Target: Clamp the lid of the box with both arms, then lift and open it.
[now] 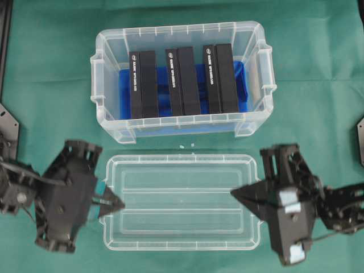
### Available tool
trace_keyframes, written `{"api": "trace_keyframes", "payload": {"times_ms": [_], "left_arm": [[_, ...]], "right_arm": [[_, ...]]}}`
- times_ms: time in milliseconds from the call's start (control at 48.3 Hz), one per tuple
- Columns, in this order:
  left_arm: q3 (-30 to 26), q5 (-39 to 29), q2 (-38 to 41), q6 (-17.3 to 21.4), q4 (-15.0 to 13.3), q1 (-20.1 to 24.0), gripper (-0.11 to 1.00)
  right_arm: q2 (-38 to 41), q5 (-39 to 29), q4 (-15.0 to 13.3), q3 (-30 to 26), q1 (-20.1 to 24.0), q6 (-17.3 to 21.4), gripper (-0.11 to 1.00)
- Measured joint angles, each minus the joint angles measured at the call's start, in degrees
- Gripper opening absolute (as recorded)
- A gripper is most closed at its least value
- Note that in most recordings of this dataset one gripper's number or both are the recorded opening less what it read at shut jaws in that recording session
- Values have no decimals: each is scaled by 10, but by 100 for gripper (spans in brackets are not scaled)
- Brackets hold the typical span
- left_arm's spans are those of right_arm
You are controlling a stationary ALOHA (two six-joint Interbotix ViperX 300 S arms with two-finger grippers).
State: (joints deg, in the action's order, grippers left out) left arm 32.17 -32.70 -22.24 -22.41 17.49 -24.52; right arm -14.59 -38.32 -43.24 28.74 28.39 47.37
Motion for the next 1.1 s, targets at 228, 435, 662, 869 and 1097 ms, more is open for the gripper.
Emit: {"api": "trace_keyframes", "payload": {"times_ms": [228,435,662,869,1097], "left_arm": [[4,12,-38,31,5,47,1],[7,24,-62,49,6,80,1],[26,32,-98,54,6,124,1],[42,34,-127,54,6,158,1],[58,39,-159,53,6,191,1]], "right_arm": [[-33,18,-28,11,-32,0,0],[-62,40,-47,23,-55,1,0],[-91,54,-58,41,-101,1,0],[-127,74,-61,62,-149,0,0],[-166,84,-62,89,-185,0,0]]}}
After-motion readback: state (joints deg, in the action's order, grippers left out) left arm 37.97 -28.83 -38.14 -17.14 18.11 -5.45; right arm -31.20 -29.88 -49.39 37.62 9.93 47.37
